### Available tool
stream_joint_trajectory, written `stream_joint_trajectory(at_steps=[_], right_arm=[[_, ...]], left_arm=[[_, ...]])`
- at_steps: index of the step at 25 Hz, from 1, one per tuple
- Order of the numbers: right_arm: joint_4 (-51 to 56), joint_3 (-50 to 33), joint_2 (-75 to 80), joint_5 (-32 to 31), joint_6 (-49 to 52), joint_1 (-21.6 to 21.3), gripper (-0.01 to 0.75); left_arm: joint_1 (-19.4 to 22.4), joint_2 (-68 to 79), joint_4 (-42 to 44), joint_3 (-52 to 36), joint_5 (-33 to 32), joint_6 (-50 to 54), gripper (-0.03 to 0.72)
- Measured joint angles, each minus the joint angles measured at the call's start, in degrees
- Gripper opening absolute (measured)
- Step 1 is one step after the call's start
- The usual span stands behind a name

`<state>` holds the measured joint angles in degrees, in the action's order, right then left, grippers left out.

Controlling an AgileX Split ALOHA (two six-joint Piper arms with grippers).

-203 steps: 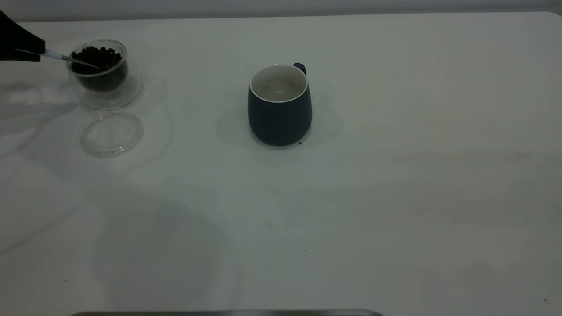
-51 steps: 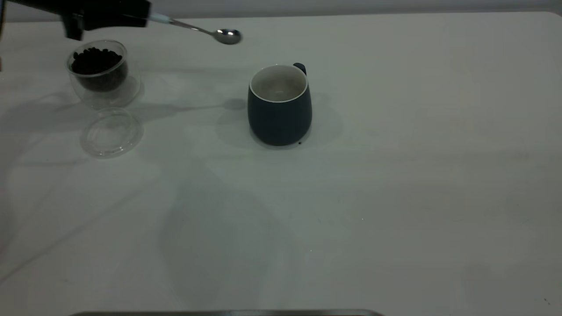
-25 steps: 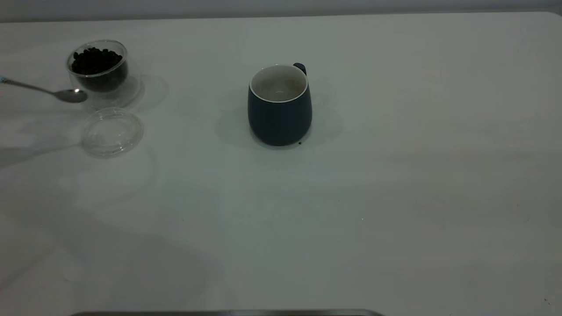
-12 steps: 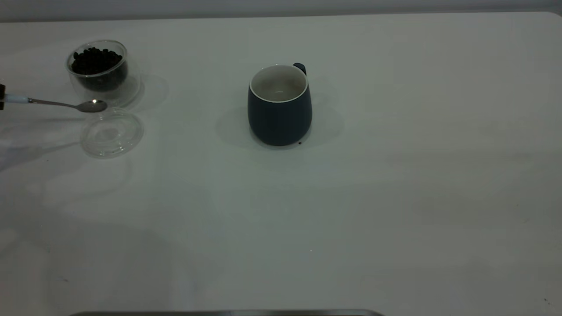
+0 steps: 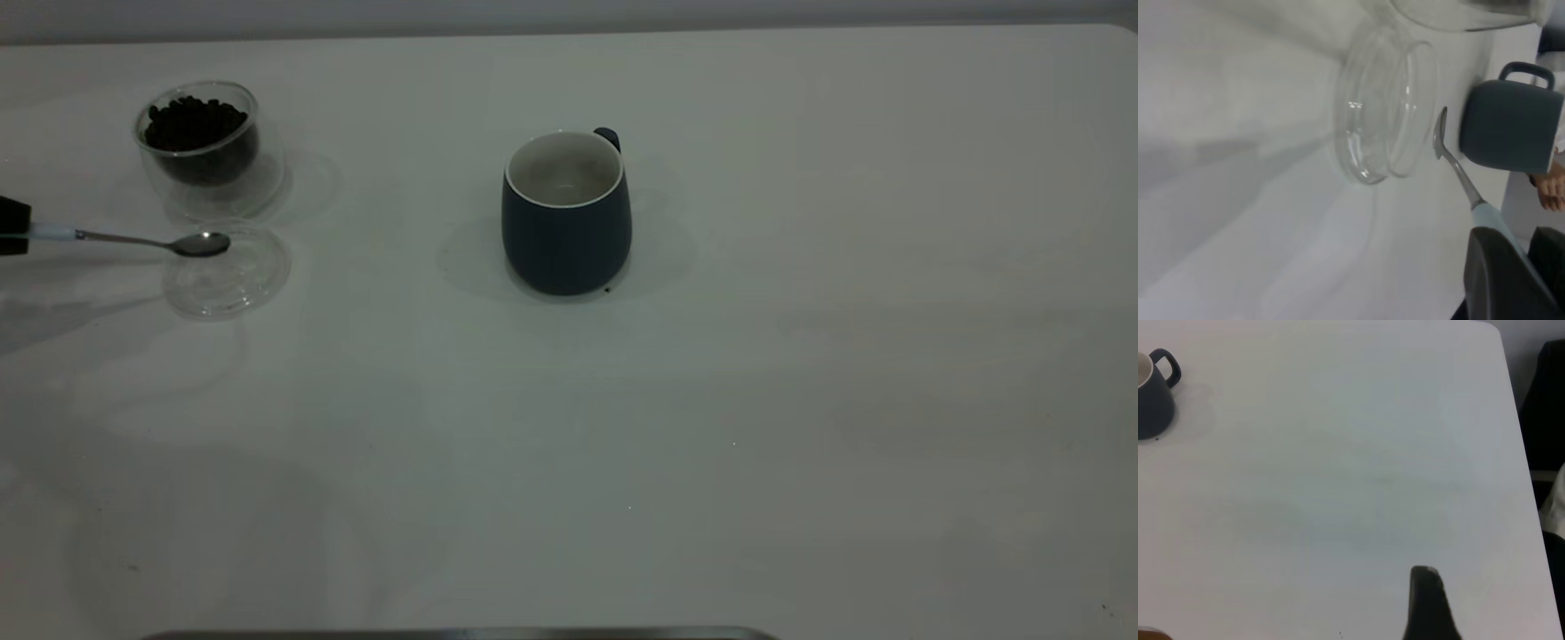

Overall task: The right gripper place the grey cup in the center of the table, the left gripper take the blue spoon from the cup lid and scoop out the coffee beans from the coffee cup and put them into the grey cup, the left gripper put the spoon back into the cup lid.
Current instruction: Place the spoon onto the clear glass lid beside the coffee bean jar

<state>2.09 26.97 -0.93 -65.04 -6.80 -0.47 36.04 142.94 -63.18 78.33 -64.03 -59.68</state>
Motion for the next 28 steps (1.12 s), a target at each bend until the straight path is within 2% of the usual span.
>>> stream_joint_trajectory(at_steps=[6, 14, 28], right_arm=[[0.0, 0.0, 0.0, 0.0, 0.0, 0.0, 0.460], [0.0, 0.0, 0.0, 0.0, 0.0, 0.0, 0.460], [0.0, 0.0, 0.0, 0.0, 0.0, 0.0, 0.460]], left_arm=[[-0.9, 0.1, -0.7, 0.0, 2.7, 0.0, 0.131], [-6.1, 0.1, -1.3, 0.0, 7.7, -0.2, 0.131], [-9.2, 0.1, -2.2, 0.0, 9.6, -0.4, 0.147]])
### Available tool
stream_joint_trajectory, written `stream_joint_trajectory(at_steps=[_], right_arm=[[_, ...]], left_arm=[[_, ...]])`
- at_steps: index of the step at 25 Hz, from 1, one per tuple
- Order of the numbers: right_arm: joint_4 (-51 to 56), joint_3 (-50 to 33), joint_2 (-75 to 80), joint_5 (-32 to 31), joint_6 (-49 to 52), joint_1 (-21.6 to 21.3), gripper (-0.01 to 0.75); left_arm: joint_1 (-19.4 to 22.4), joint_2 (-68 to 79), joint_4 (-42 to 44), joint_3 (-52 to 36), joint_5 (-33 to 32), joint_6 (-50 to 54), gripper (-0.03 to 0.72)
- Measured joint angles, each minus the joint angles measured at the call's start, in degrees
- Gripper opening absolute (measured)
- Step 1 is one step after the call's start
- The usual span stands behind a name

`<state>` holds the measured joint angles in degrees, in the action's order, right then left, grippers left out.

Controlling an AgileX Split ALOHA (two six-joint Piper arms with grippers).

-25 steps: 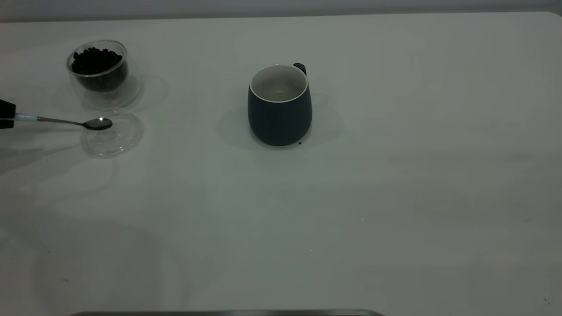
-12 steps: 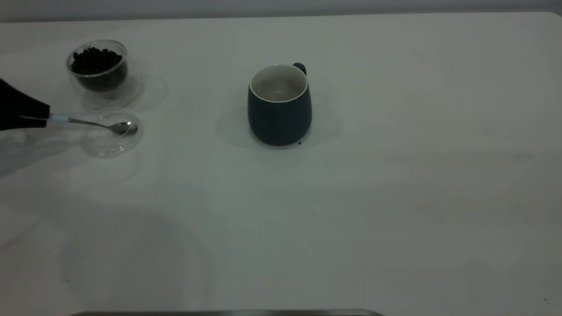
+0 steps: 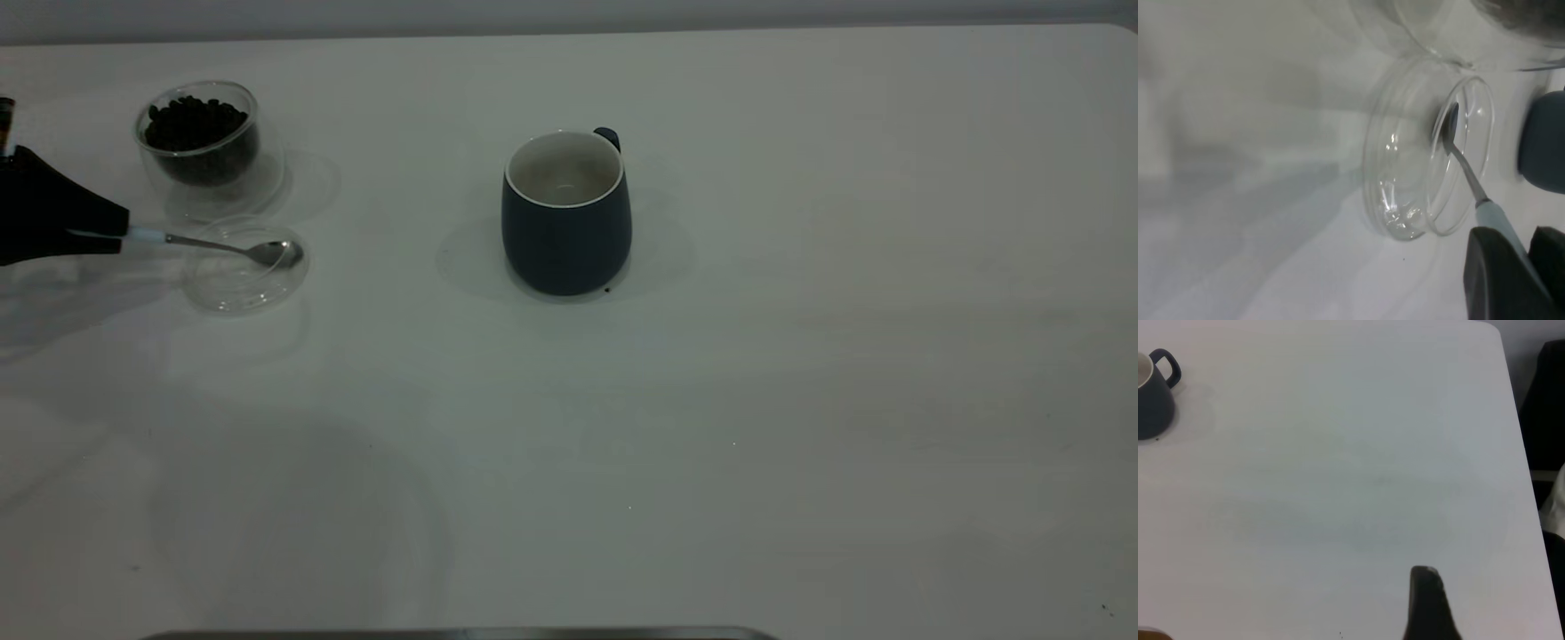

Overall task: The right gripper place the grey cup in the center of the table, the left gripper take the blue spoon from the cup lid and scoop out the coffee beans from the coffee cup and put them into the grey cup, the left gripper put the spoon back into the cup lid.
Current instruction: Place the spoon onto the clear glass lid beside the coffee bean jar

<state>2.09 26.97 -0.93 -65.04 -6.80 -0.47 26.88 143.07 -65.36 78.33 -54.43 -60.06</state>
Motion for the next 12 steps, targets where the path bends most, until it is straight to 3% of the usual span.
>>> stream_joint_trajectory(at_steps=[3, 12], right_arm=[[0.0, 0.0, 0.0, 0.0, 0.0, 0.0, 0.460], [0.0, 0.0, 0.0, 0.0, 0.0, 0.0, 0.460]], left_arm=[[0.0, 0.0, 0.3, 0.0, 1.3, 0.0, 0.217], [0.0, 0.0, 4.0, 0.0, 5.9, -1.0, 0.596]])
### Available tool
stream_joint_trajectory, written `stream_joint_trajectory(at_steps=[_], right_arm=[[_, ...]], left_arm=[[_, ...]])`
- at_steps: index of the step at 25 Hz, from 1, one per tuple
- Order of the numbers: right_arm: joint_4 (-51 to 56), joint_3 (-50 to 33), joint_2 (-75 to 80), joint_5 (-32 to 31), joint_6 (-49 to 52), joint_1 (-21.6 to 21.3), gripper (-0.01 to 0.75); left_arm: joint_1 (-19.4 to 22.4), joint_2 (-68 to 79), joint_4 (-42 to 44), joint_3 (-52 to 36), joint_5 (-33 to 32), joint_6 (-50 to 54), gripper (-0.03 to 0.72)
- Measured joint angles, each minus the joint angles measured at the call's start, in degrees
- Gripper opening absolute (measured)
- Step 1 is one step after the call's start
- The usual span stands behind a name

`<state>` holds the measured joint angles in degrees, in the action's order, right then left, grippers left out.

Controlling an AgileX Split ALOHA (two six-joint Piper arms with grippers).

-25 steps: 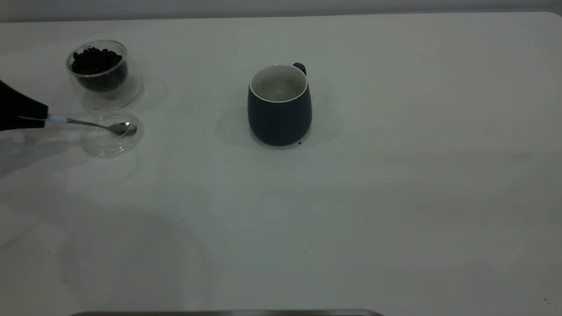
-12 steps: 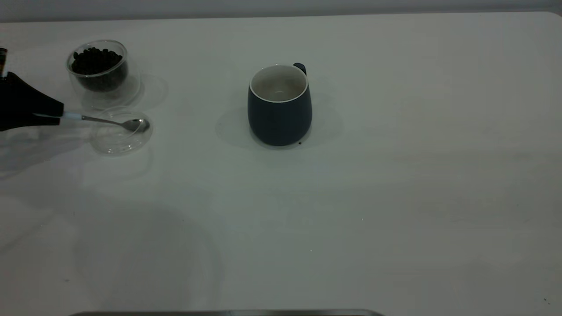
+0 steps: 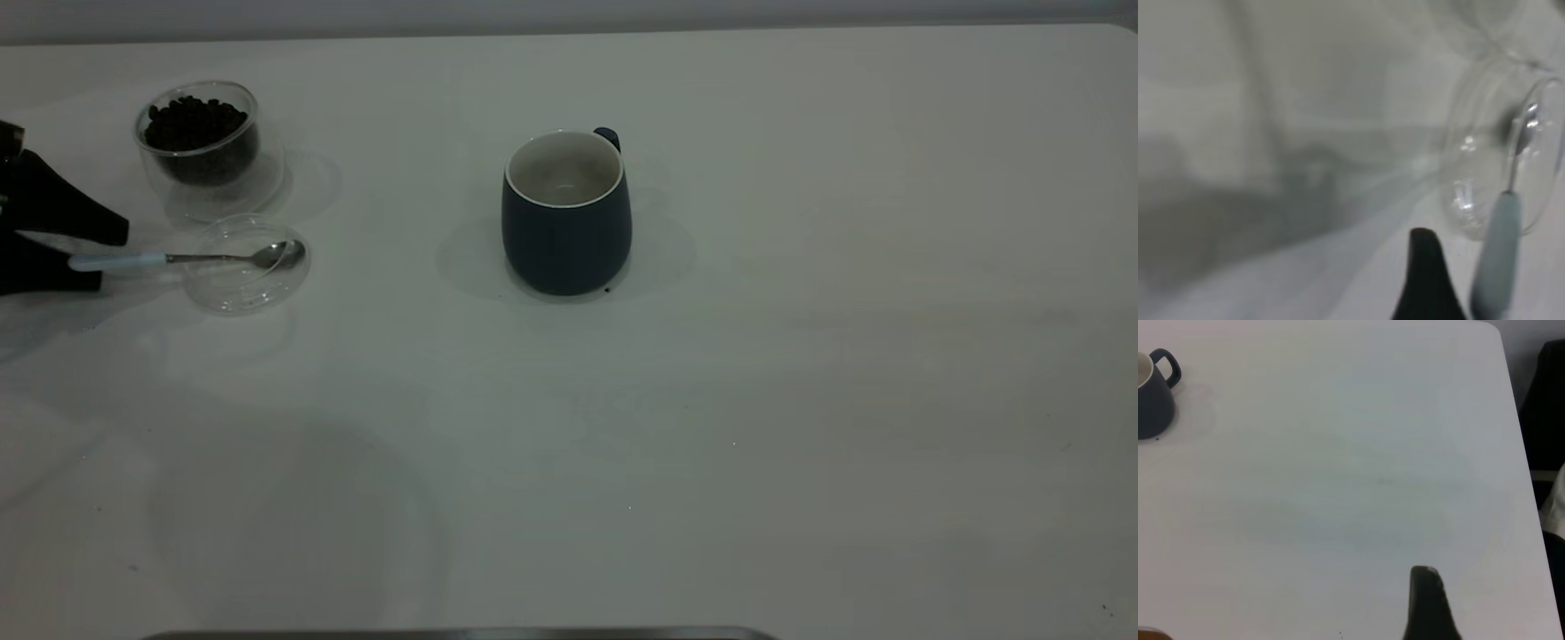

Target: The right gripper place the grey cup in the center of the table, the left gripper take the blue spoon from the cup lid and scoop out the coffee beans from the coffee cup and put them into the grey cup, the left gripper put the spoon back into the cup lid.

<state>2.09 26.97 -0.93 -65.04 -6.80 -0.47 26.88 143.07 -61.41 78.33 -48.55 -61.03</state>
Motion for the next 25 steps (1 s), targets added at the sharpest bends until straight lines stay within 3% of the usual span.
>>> stream_joint_trajectory(at_steps=[6, 13, 20, 25], right_arm=[[0.0, 0.0, 0.0, 0.0, 0.0, 0.0, 0.460], [0.0, 0.0, 0.0, 0.0, 0.0, 0.0, 0.460], [-0.5, 0.0, 0.0, 0.0, 0.1, 0.0, 0.460], [-1.5, 0.0, 0.0, 0.0, 0.4, 0.0, 0.460]], left_arm=[[0.0, -2.2, 10.1, 1.5, 1.6, -1.5, 0.636], [0.0, -18.0, 29.7, 9.0, -5.1, 16.7, 0.632], [-0.3, -36.2, 40.1, 10.7, -18.3, 33.5, 0.616], [-3.5, -45.9, 45.4, 8.9, -18.3, 41.5, 0.604]])
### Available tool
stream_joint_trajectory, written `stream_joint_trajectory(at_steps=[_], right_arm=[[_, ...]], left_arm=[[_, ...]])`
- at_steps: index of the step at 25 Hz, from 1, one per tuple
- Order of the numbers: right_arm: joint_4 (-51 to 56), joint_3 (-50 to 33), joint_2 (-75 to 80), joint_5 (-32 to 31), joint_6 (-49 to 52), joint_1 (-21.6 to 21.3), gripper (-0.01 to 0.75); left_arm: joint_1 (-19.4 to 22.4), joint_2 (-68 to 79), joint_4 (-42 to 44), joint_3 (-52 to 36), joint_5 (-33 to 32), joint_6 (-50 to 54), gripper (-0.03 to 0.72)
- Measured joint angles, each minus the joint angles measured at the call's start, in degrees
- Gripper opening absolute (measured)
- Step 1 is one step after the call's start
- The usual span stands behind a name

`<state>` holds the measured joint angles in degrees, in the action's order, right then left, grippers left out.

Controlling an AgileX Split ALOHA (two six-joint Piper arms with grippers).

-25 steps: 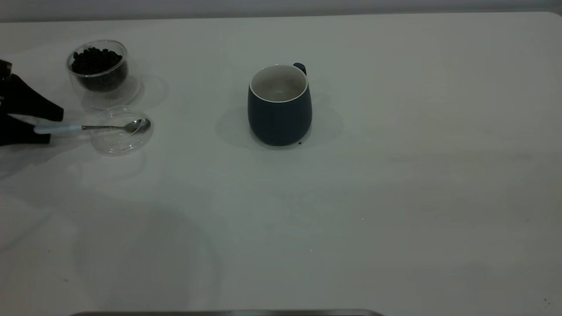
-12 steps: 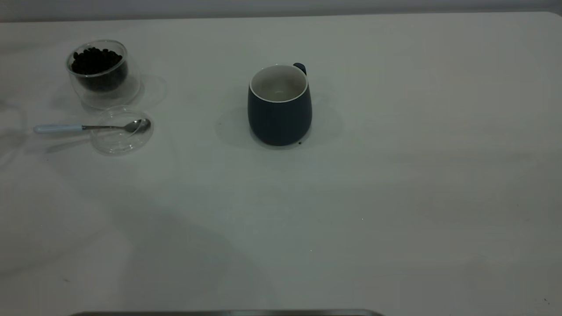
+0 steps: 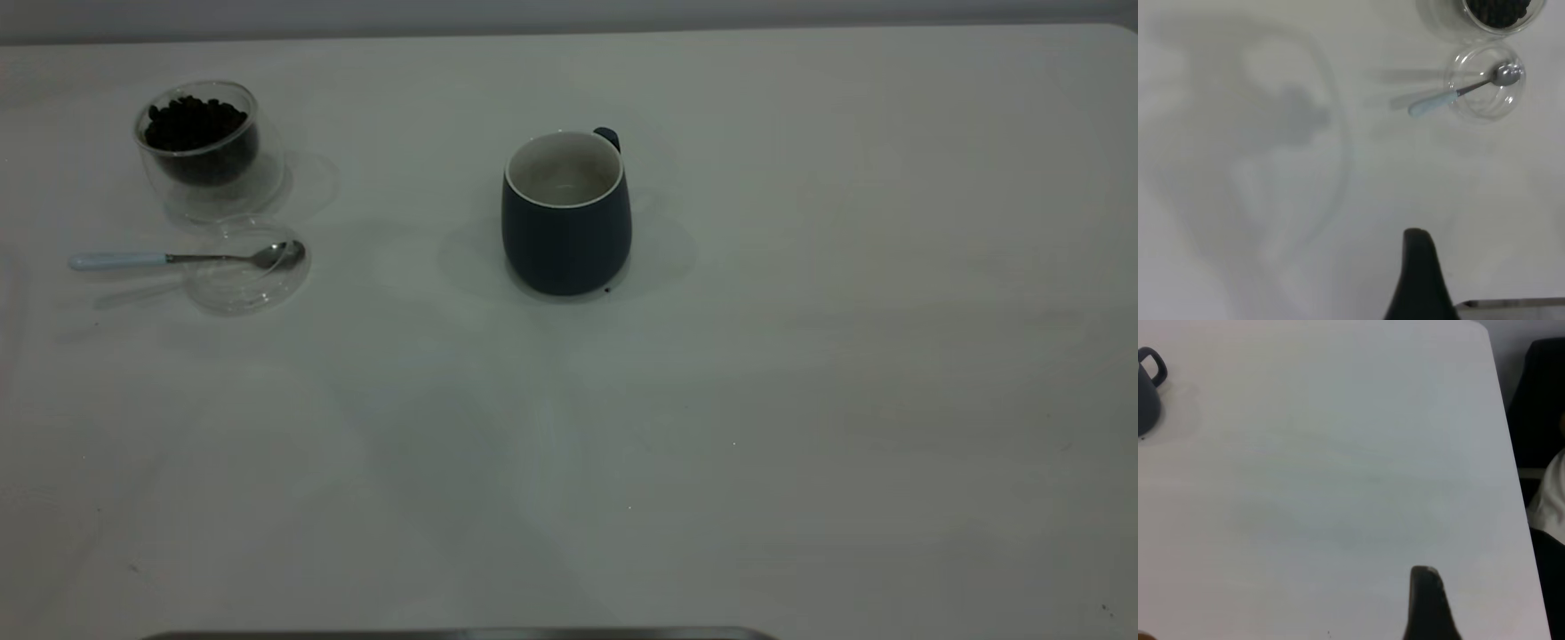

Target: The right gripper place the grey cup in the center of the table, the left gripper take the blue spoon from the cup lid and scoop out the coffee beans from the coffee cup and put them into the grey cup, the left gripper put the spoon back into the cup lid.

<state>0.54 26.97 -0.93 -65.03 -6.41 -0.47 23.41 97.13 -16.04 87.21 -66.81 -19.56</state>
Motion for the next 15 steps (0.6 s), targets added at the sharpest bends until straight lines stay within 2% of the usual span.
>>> stream_joint_trajectory(at_steps=[6, 15], right_arm=[[-0.1, 0.0, 0.0, 0.1, 0.0, 0.0, 0.460], [-0.1, 0.0, 0.0, 0.1, 0.0, 0.0, 0.460]], left_arm=[[-6.2, -15.3, 2.7, -12.3, 0.0, 3.7, 0.592], [-22.9, -39.0, 4.0, -28.7, 0.0, 5.7, 0.592]])
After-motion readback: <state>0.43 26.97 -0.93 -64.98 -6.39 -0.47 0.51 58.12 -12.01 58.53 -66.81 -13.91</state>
